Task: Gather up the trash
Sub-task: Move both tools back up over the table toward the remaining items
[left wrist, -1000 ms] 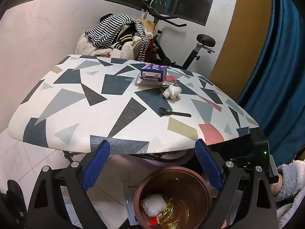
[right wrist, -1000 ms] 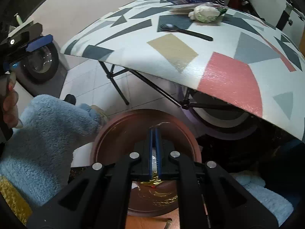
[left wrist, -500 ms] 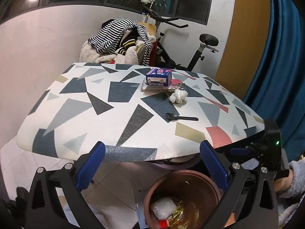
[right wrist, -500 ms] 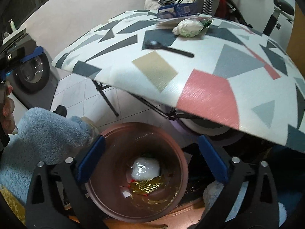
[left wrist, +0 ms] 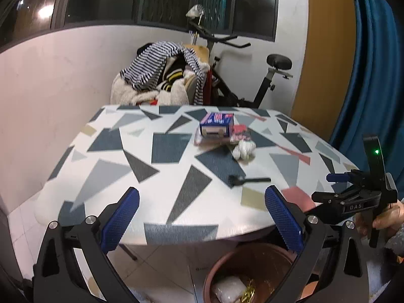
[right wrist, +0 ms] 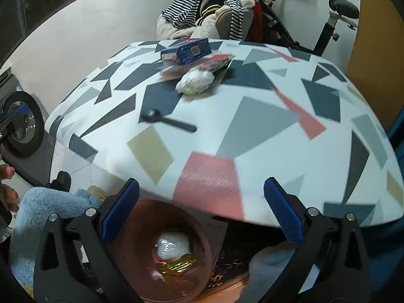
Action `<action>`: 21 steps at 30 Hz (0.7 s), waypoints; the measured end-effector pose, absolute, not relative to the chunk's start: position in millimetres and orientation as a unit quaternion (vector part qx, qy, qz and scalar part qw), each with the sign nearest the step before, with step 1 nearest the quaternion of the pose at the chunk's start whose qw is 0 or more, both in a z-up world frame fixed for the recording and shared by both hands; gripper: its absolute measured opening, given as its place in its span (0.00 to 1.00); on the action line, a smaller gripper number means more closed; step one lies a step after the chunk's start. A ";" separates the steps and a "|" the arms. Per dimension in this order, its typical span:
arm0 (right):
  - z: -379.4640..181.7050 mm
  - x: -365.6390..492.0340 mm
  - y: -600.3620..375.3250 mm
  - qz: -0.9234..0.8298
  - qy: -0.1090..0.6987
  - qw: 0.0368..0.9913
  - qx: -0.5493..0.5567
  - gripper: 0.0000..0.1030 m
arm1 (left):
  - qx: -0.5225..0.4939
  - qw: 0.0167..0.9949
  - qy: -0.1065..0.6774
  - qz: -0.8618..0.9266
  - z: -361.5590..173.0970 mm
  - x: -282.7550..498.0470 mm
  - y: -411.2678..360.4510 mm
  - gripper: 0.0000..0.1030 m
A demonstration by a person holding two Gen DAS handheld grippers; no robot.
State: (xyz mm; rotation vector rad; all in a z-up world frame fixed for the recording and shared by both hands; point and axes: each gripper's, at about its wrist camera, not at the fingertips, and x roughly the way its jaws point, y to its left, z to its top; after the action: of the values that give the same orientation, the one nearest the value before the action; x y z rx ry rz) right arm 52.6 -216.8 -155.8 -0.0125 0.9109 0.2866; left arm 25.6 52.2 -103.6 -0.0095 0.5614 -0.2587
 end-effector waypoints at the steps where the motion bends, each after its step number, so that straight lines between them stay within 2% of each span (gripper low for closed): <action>1: -152.4 55.9 -219.3 0.139 0.436 0.889 -0.009 0.94 | -0.002 0.954 0.272 -0.124 -101.0 27.2 52.3 0.94; 11: -148.9 82.2 -215.8 0.142 0.456 0.877 -0.047 0.94 | -0.003 0.952 0.285 -0.114 -97.4 47.7 54.5 0.94; 21: -162.0 98.4 -216.8 0.183 0.454 0.871 -0.035 0.94 | -0.002 0.948 0.298 -0.107 -109.8 67.6 60.4 0.94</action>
State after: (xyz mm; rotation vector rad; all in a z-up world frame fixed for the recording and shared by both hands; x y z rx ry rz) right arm 98.4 -216.8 -162.0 -0.0722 0.9491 0.3829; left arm 67.6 60.4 -109.8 -0.0043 0.6072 -0.2173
